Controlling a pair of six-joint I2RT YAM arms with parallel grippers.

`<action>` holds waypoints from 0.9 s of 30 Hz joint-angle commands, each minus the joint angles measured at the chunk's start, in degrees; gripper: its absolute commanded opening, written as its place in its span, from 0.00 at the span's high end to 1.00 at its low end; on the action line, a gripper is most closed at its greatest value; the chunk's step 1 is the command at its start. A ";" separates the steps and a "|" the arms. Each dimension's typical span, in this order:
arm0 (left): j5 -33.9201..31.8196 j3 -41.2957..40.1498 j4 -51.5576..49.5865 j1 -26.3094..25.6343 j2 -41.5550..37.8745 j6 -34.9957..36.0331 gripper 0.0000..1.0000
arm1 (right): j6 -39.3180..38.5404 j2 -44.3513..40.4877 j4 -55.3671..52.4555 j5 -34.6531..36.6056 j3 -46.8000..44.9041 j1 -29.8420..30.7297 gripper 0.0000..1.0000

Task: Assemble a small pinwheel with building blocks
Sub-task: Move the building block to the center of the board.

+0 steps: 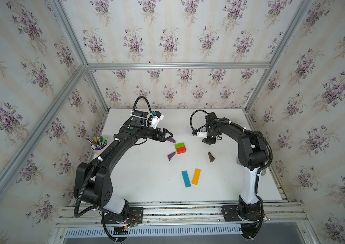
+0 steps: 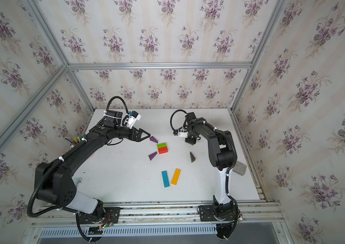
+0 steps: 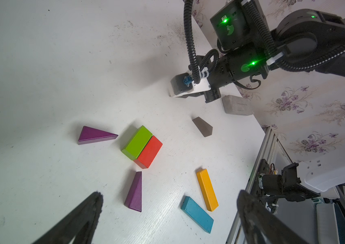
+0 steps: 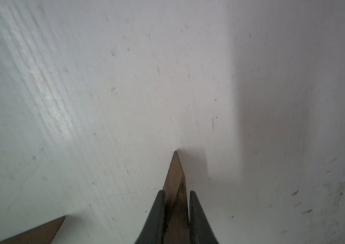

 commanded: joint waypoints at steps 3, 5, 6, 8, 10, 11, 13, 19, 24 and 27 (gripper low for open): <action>0.77 -0.12 0.49 0.12 -0.04 0.55 0.00 | -2.04 0.68 -2.31 -0.08 0.31 -0.03 0.97; 0.78 -0.12 0.49 0.12 -0.18 0.57 0.00 | -2.65 0.99 -2.84 -0.07 0.57 -0.08 1.00; 0.80 -0.12 0.52 0.06 -0.27 0.54 0.00 | -3.07 1.19 -3.06 0.00 0.75 -0.08 1.00; 0.82 -0.11 0.49 0.07 -0.31 0.50 0.00 | -3.45 1.55 -3.45 0.10 1.18 -0.08 1.00; 0.89 -0.04 0.50 0.11 -0.33 0.51 0.00 | -3.92 1.90 -3.96 0.02 1.77 0.01 1.00; 0.87 0.02 0.49 0.14 -0.31 0.51 0.00 | -4.14 2.07 -4.07 -0.07 2.07 0.08 1.00; 0.96 0.09 0.49 0.08 -0.27 0.44 0.01 | -4.76 2.45 -4.28 -0.49 2.96 0.40 1.00; 0.97 0.24 0.49 0.21 -0.29 0.50 0.00 | -5.70 5.35 -6.56 -1.39 8.36 1.91 1.00; 0.97 0.32 0.49 0.40 -0.53 0.39 0.00 | -7.94 7.30 -6.99 -1.05 12.43 3.42 1.00; 1.00 0.46 0.49 0.60 -0.62 0.41 0.00 | -10.01 8.77 -7.46 -1.21 15.80 4.37 1.00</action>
